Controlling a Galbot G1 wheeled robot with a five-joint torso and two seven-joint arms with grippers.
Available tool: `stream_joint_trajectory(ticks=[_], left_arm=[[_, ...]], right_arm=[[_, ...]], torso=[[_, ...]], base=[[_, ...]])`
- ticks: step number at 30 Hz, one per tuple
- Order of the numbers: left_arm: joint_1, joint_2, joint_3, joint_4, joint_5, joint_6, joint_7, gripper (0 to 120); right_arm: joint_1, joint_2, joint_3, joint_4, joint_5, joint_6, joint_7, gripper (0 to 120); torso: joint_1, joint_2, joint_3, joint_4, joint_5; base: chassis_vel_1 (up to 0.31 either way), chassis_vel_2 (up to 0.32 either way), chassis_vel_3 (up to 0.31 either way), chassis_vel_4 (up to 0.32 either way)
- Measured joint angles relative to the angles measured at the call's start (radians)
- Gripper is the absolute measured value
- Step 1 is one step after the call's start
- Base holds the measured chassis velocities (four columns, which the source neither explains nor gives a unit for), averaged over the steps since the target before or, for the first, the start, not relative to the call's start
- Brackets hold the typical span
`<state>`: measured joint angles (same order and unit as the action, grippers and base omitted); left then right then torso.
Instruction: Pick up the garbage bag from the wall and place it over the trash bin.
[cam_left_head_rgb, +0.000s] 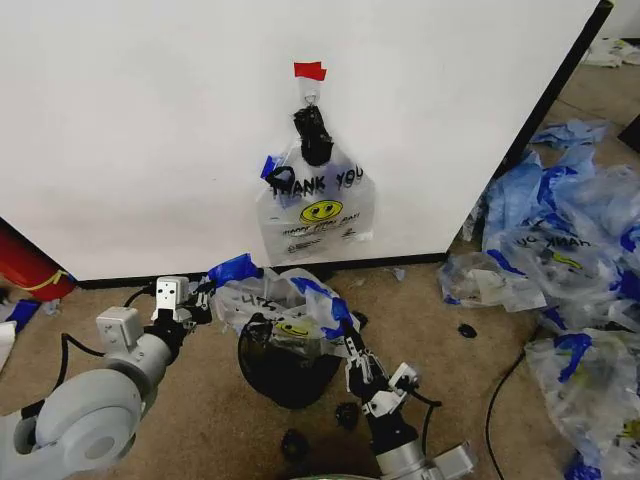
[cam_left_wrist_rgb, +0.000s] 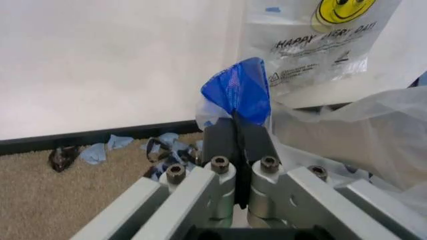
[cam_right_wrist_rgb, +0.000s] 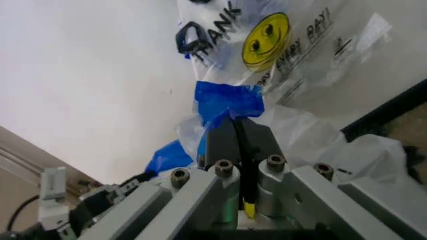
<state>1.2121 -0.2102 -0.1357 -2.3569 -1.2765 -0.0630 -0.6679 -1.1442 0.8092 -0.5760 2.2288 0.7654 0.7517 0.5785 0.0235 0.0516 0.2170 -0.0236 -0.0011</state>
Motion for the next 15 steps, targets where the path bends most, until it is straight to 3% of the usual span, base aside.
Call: stream_joint_trajectory(ticks=[15], left_arm=[[0.003, -0.006, 0.005, 0.003, 0.007, -0.001, 0.003, 0]], right_arm=[[-0.011, 0.003, -0.012, 0.001, -0.058, -0.083, 0.173, 0]], torso=[[0.0, 0.0, 0.0, 0.0, 0.0]], base=[[0.0, 0.0, 0.0, 0.0]])
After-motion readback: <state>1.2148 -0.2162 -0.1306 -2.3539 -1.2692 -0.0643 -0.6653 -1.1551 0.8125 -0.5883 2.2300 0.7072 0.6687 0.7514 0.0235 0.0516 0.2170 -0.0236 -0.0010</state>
